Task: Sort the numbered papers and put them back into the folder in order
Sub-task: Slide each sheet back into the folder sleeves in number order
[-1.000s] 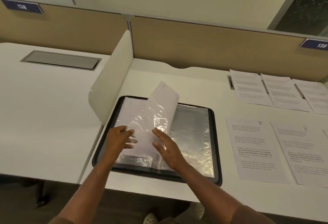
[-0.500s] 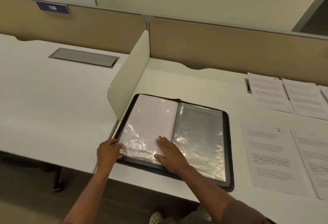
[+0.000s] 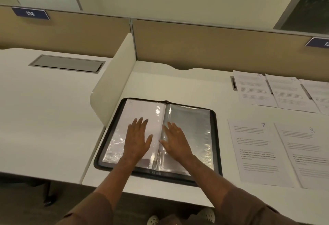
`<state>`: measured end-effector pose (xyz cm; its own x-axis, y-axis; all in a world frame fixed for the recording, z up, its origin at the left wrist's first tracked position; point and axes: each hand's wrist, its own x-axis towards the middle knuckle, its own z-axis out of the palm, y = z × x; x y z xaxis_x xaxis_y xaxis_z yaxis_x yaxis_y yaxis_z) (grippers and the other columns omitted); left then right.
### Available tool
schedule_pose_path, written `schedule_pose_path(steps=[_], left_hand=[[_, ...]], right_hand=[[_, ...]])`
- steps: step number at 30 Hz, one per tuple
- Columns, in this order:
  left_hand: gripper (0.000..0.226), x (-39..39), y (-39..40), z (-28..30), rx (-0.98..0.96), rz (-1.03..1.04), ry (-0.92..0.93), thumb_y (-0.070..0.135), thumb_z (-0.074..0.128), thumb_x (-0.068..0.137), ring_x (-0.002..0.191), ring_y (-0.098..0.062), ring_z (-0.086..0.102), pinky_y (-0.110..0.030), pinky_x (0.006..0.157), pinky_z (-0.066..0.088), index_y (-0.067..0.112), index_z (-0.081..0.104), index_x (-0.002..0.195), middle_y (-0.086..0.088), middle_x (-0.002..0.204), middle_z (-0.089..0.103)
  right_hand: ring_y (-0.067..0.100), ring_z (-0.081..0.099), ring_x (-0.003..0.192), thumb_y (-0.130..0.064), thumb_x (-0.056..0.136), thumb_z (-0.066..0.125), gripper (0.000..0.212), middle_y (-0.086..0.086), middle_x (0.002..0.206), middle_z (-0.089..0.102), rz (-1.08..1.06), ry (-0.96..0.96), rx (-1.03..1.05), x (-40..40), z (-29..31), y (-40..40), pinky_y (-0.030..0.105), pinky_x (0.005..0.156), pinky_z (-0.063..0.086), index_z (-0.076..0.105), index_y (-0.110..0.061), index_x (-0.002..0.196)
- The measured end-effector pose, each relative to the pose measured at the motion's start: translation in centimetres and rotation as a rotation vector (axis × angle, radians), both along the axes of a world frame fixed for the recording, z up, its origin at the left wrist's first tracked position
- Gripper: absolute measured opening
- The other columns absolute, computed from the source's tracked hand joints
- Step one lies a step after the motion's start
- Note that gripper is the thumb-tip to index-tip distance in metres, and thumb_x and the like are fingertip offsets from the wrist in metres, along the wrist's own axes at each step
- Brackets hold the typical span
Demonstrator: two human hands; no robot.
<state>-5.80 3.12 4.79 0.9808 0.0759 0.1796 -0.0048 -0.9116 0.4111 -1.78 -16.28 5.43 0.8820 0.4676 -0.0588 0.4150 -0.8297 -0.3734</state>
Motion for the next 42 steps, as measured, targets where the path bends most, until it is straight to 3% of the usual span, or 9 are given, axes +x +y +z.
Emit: schedule_pose_path(steps=[4, 8, 17, 21, 24, 28, 33, 38, 42], left_hand=[[0.084, 4.1, -3.3, 0.3, 0.079, -0.098, 0.113, 0.065, 0.022, 0.097, 0.155, -0.03, 0.012, -0.055, 0.124, 0.017, 0.008, 0.022, 0.159, -0.01, 0.166, 0.019], [0.095, 8.2, -7.2, 0.8, 0.099, -0.175, 0.129, 0.077, 0.001, 0.091, 0.156, -0.026, -0.004, -0.046, 0.125, 0.0, 0.011, -0.001, 0.16, -0.008, 0.168, -0.003], [0.102, 18.2, -20.0, 2.7, 0.185, -0.322, 0.173, 0.079, -0.008, 0.084, 0.156, -0.028, -0.007, -0.049, 0.125, -0.002, 0.013, 0.001, 0.161, -0.009, 0.169, -0.004], [0.084, 22.3, -26.6, 2.6, 0.257, -0.366, 0.239, 0.069, 0.012, 0.098, 0.156, -0.028, -0.009, -0.05, 0.125, -0.004, 0.015, -0.003, 0.161, -0.009, 0.169, -0.007], [0.092, 25.0, -30.8, 2.0, 0.284, -0.386, 0.278, 0.074, -0.002, 0.09, 0.156, -0.028, -0.007, -0.05, 0.125, -0.003, 0.016, -0.004, 0.161, -0.008, 0.169, -0.006], [0.079, 28.1, -35.5, 1.0, 0.254, -0.386, 0.346, 0.062, 0.022, 0.103, 0.156, -0.028, -0.003, -0.051, 0.125, 0.0, 0.014, -0.001, 0.161, -0.008, 0.169, -0.002], [0.078, 31.9, -39.3, -0.9, 0.205, -0.359, 0.393, 0.059, 0.028, 0.104, 0.156, -0.028, 0.003, -0.051, 0.125, 0.004, 0.014, 0.003, 0.161, -0.008, 0.169, 0.004], [0.073, 36.9, -42.2, -2.2, -0.011, -0.252, 0.358, 0.049, 0.047, 0.102, 0.145, -0.032, 0.035, -0.044, 0.118, 0.029, 0.012, 0.021, 0.159, -0.011, 0.161, 0.035], [0.066, 41.4, -44.6, -1.7, -0.306, -0.071, 0.381, 0.041, 0.057, 0.1, 0.13, -0.031, 0.054, -0.042, 0.107, 0.043, 0.015, 0.034, 0.155, -0.009, 0.141, 0.06]], right_hand=[[0.022, -0.002, 0.157, -0.073, 0.09, 0.008, 0.087, 0.004, 0.17, 0.003, -0.085, 0.002, -0.005, 2.6, 1.0, -3.6, 0.038, 0.123, -0.005, 0.017, -0.023, 0.161], [0.026, 0.003, 0.157, -0.077, 0.087, 0.001, 0.095, 0.009, 0.169, 0.007, -0.162, -0.041, -0.023, 5.4, 1.5, -7.9, 0.045, 0.127, 0.004, 0.02, -0.02, 0.161], [0.029, 0.002, 0.157, -0.078, 0.083, -0.019, 0.105, 0.01, 0.169, 0.005, -0.357, -0.082, -0.103, 11.9, 3.0, -21.7, 0.044, 0.124, -0.001, 0.014, -0.019, 0.162], [0.035, 0.027, 0.151, -0.069, 0.097, -0.001, 0.089, 0.017, 0.164, 0.027, -0.478, -0.086, -0.171, 14.7, 2.1, -28.5, 0.05, 0.121, 0.019, 0.035, -0.013, 0.156], [0.036, 0.025, 0.151, -0.069, 0.097, 0.002, 0.087, 0.017, 0.164, 0.025, -0.535, -0.081, -0.199, 17.0, 1.1, -33.4, 0.052, 0.121, 0.022, 0.034, -0.013, 0.156], [0.038, 0.033, 0.148, -0.071, 0.096, -0.001, 0.092, 0.02, 0.16, 0.033, -0.644, -0.067, -0.183, 20.1, -0.1, -39.0, 0.055, 0.119, 0.03, 0.041, -0.012, 0.153], [0.034, 0.016, 0.154, -0.06, 0.102, 0.03, 0.072, 0.016, 0.167, 0.017, -0.679, -0.012, -0.182, 24.7, -1.8, -43.7, 0.051, 0.125, 0.016, 0.027, -0.015, 0.159], [0.037, 0.026, 0.15, -0.052, 0.102, 0.044, 0.069, 0.019, 0.164, 0.025, -0.717, -0.022, -0.13, 29.9, -3.4, -45.8, 0.052, 0.122, 0.022, 0.032, -0.012, 0.156], [0.04, 0.044, 0.135, -0.048, 0.099, 0.053, 0.07, 0.02, 0.154, 0.041, -0.795, 0.003, -0.096, 34.2, -3.4, -46.5, 0.051, 0.105, 0.041, 0.034, -0.009, 0.154]])
